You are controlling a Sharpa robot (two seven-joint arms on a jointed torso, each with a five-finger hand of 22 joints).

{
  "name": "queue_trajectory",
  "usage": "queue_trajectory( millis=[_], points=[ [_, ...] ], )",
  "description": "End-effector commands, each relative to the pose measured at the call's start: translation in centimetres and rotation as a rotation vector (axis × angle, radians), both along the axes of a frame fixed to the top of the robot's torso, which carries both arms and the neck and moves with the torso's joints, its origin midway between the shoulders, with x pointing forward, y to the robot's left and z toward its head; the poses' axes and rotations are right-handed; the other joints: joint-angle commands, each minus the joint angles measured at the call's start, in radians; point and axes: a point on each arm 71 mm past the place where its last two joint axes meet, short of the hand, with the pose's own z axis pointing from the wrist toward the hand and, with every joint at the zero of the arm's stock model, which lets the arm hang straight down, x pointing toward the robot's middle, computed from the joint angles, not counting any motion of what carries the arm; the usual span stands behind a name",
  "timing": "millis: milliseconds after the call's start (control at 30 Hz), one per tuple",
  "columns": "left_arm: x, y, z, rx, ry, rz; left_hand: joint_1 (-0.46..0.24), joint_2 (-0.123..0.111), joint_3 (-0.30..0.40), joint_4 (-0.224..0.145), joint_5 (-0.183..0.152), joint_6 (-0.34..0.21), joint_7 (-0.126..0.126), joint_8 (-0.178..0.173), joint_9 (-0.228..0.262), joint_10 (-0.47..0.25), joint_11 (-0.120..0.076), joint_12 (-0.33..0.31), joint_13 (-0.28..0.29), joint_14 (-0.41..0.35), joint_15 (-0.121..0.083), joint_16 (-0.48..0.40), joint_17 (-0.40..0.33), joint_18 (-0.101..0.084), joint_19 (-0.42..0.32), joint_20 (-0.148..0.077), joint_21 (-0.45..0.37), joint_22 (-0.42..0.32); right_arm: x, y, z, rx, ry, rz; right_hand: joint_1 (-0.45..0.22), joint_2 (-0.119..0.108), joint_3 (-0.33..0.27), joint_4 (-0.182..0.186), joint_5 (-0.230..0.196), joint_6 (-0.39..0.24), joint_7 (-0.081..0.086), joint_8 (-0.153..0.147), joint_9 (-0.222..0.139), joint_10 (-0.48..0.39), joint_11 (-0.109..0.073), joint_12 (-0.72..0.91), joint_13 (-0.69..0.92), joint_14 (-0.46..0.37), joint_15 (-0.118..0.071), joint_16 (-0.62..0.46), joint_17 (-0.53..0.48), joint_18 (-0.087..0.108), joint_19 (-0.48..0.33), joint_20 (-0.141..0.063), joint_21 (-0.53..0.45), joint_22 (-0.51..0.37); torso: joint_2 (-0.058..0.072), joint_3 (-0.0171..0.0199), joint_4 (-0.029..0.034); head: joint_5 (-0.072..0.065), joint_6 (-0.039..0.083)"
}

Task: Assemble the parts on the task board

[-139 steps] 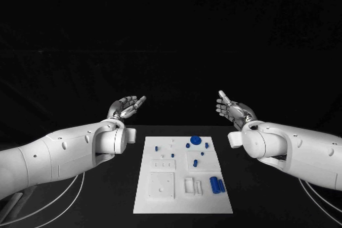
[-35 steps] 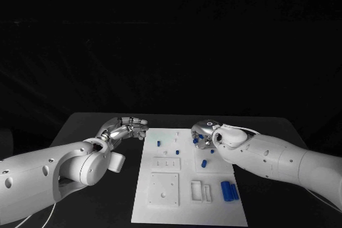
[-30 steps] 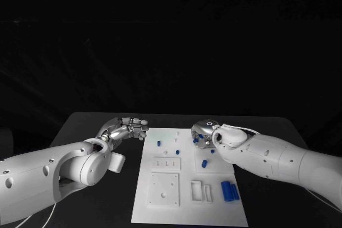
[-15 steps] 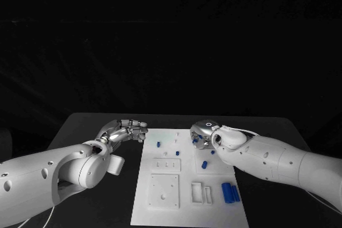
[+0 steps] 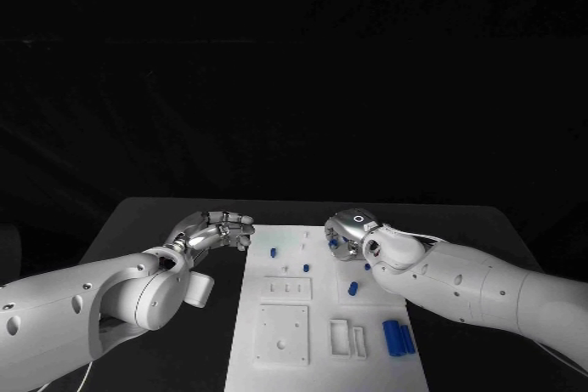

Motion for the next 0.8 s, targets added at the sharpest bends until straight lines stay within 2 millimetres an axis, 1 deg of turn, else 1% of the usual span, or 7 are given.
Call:
queue_trajectory(
  millis=[33,267,367,500,600,733,800],
  points=[
    [0.0,-0.2,0.2,-0.004,-0.007,-0.015,-0.006,-0.001,0.004,0.004,-0.007,0.000,0.006,-0.004,-0.002,0.001,0.003,-0.007,-0.002,-0.002,0.004,-0.007,0.002,0.020,-0.001,-0.002,0.005,0.000,-0.2,0.8,1.0,0.007,-0.140,0.009,0.008,0.001,0.002,-0.002,0.006,0.009,0.000,0.007,0.003,0.057,-0.020,0.003,0.051,-0.030,-0.037,0.004,-0.002,0.086,0.016,-0.021,0.004,0.023,0.002,0.0002,-0.0009,-0.001,0.009],
    [0.0,-0.3,0.2,-0.004,-0.008,-0.016,-0.006,-0.001,0.004,0.004,-0.007,-0.001,0.007,-0.004,-0.002,0.001,0.003,-0.007,-0.002,-0.002,0.004,-0.007,0.002,0.020,-0.001,-0.002,0.005,0.000,-0.4,2.6,1.4,0.005,-0.214,0.028,0.011,-0.005,0.004,0.003,0.006,0.015,-0.002,0.007,0.004,0.058,-0.021,0.002,0.056,-0.029,-0.038,0.005,-0.003,0.086,0.017,-0.023,0.008,0.022,0.005,0.0001,0.0000,-0.005,0.023],
    [0.0,-0.4,0.2,-0.004,-0.009,-0.017,-0.006,-0.001,0.005,0.004,-0.006,-0.001,0.007,-0.004,-0.002,0.001,0.003,-0.008,-0.002,-0.003,0.004,-0.007,0.002,0.020,-0.001,-0.002,0.005,0.000,-0.5,3.0,1.5,0.005,-0.225,0.029,0.012,-0.006,0.005,0.005,0.006,0.017,-0.003,0.007,0.005,0.059,-0.021,0.002,0.058,-0.029,-0.038,0.005,-0.003,0.086,0.017,-0.023,0.010,0.022,0.006,0.0001,0.0003,-0.005,0.026],
    [0.1,-0.5,0.2,-0.004,-0.010,-0.017,-0.006,-0.001,0.005,0.004,-0.006,-0.001,0.007,-0.004,-0.002,0.001,0.003,-0.008,-0.002,-0.002,0.004,-0.007,0.002,0.020,-0.001,-0.002,0.005,-0.001,-0.2,3.7,1.5,0.005,-0.232,0.032,0.013,-0.009,0.006,0.008,0.006,0.018,-0.003,0.007,0.005,0.059,-0.022,0.001,0.060,-0.029,-0.038,0.006,-0.004,0.086,0.017,-0.024,0.011,0.022,0.007,-0.0013,0.0030,-0.007,0.031],
    [0.2,-0.6,0.1,-0.004,-0.010,-0.019,-0.006,-0.001,0.005,0.004,-0.006,-0.001,0.007,-0.004,-0.002,0.001,0.003,-0.008,-0.002,-0.002,0.004,-0.007,0.002,0.020,-0.001,-0.002,0.005,-0.001,-0.2,4.0,1.5,0.002,-0.237,0.034,0.014,-0.010,0.007,0.010,0.006,0.019,-0.004,0.006,0.005,0.059,-0.022,0.001,0.062,-0.028,-0.038,0.006,-0.004,0.086,0.017,-0.024,0.012,0.022,0.008,-0.0014,0.0038,-0.007,0.034],
    [0.2,-0.8,0.1,-0.004,-0.010,-0.021,-0.006,-0.001,0.005,0.004,-0.006,-0.001,0.007,-0.005,-0.002,0.001,0.003,-0.009,-0.002,-0.002,0.004,-0.008,0.003,0.020,-0.001,-0.002,0.005,-0.001,-0.1,4.2,1.5,0.001,-0.236,0.032,0.015,-0.011,0.008,0.012,0.006,0.019,-0.004,0.006,0.005,0.059,-0.022,0.000,0.063,-0.028,-0.038,0.007,-0.004,0.086,0.017,-0.024,0.013,0.022,0.008,-0.0020,0.0055,-0.008,0.032],
    [0.2,-0.8,0.1,-0.003,-0.010,-0.021,-0.006,-0.001,0.005,0.003,-0.006,-0.001,0.007,-0.005,-0.002,0.001,0.003,-0.009,-0.002,-0.002,0.004,-0.008,0.003,0.020,-0.001,-0.002,0.005,-0.001,-0.1,4.3,1.5,0.000,-0.235,0.031,0.015,-0.012,0.008,0.012,0.006,0.019,-0.004,0.006,0.005,0.059,-0.022,0.000,0.063,-0.028,-0.038,0.007,-0.004,0.086,0.017,-0.024,0.013,0.022,0.009,-0.0024,0.0053,-0.008,0.035]
  ],
)
